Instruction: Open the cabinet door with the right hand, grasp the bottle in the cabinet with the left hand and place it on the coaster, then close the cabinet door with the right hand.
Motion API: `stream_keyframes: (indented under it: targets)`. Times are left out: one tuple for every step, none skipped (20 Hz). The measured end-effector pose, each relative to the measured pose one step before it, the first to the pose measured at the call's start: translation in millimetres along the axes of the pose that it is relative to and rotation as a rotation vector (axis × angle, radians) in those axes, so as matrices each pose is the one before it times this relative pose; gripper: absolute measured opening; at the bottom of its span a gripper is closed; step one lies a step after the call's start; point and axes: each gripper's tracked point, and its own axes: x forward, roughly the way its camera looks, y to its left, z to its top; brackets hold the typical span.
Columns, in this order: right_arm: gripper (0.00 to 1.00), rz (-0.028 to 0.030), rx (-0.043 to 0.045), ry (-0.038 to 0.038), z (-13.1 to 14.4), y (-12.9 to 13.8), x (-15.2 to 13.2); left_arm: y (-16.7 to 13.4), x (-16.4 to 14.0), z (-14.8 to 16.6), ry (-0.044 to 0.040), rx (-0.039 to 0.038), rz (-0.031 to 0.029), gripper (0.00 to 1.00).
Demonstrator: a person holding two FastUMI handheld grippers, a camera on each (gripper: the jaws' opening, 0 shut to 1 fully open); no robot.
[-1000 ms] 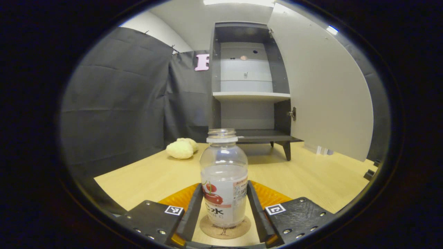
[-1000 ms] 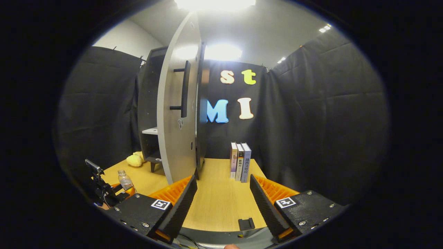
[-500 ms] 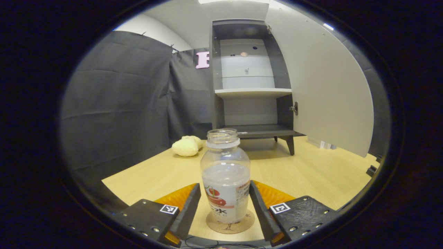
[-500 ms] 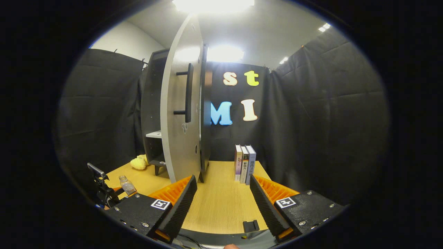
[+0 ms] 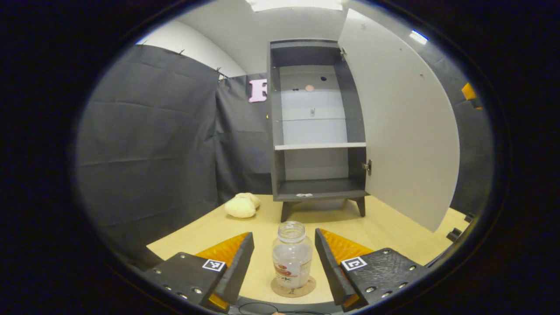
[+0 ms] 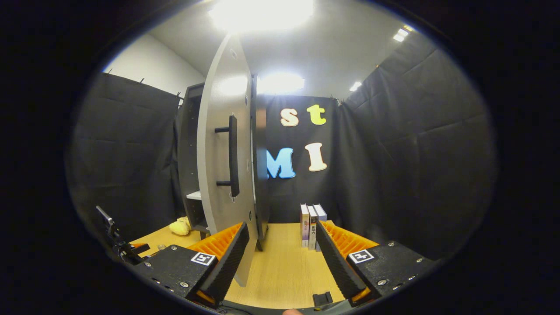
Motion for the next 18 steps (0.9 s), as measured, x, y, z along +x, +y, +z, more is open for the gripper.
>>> stream_keyframes:
  targets:
    - [0.95, 0.00479, 0.01329, -0.00428, 4.52, 0.74, 3.56, 1.64, -4.48, 8.81, 0.00176, -0.00379, 0.00550, 0.78]
    - [0.95, 0.00249, 0.00813, -0.00507, 4.97, 1.06, 3.67, 3.51, -7.15, 11.24, -0.00283, -0.00547, 0.00306, 0.80]
    - [0.95, -0.00259, 0.00091, -0.00755, 5.34, 0.42, 4.46, 3.48, -7.32, 13.75, -0.01064, -0.00562, 0.00236, 0.80]
    - [0.95, -0.01082, -0.00275, -0.01407, 5.88, -4.24, 2.75, 2.14, -7.64, 13.10, -0.00636, -0.00120, -0.00034, 0.77]
    - [0.95, -0.01298, -0.00407, -0.01499, 5.72, -3.70, 4.15, 4.17, -5.76, 10.14, -0.00089, 0.00657, 0.00219, 0.80]
    - [0.94, -0.01219, -0.00477, -0.01206, 5.07, -2.79, 4.19, 5.44, -3.11, 11.38, -0.00858, 0.00919, 0.00772, 0.80]
    - [0.95, -0.01361, -0.00559, -0.00851, 5.34, -2.36, 2.44, 7.57, -1.03, 11.23, -0.00166, 0.01042, 0.01114, 0.80]
    - [0.94, -0.01586, -0.00513, -0.00351, 3.91, -1.76, 3.94, 9.66, 1.08, 8.06, -0.00135, 0.00907, 0.01272, 0.85]
    - [0.94, -0.01861, -0.00323, -0.00180, 3.74, -1.51, 4.96, 10.15, -0.58, 8.63, -0.00352, 0.00627, 0.01702, 0.85]
    - [0.95, -0.02396, -0.00364, -0.00348, 5.09, -2.95, 3.80, 9.27, 0.03, 9.76, -0.00781, 0.00372, 0.01289, 0.80]
    - [0.95, -0.03163, -0.00508, -0.01077, 3.90, -2.65, 4.42, 9.04, 1.29, 9.21, -0.00859, -0.00041, 0.00733, 0.80]
    - [0.95, -0.03447, -0.00632, -0.00691, 1.83, -4.00, 1.67, 9.37, 2.13, 6.42, -0.00213, -0.00190, 0.00496, 0.80]
    - [0.95, -0.02550, -0.00625, -0.00941, 2.80, -1.14, 1.25, 7.74, 2.38, 7.71, -0.01235, -0.00366, -0.00040, 0.80]
    - [0.95, -0.01689, -0.00529, -0.00873, 3.00, 0.76, 1.85, 9.83, 5.23, 7.16, -0.01784, -0.00328, 0.00223, 0.80]
    - [0.95, -0.01923, -0.00705, -0.00238, 0.78, 1.11, 3.21, 9.28, 4.85, 4.94, -0.01097, -0.00130, 0.00057, 0.80]
    - [0.94, -0.01726, -0.00559, 0.00176, -0.18, 2.02, 1.53, 8.25, 4.40, -1.61, -0.00110, -0.00038, 0.00107, 0.80]
    - [0.94, -0.01307, -0.00140, 0.00338, -1.23, 3.11, 2.09, 8.09, 5.46, -1.04, -0.00085, -0.00165, 0.00174, 0.80]
    - [0.94, -0.00982, 0.00301, 0.00121, 0.34, 4.02, 0.82, 7.69, 5.30, 0.50, -0.00052, -0.00651, 0.00201, 0.86]
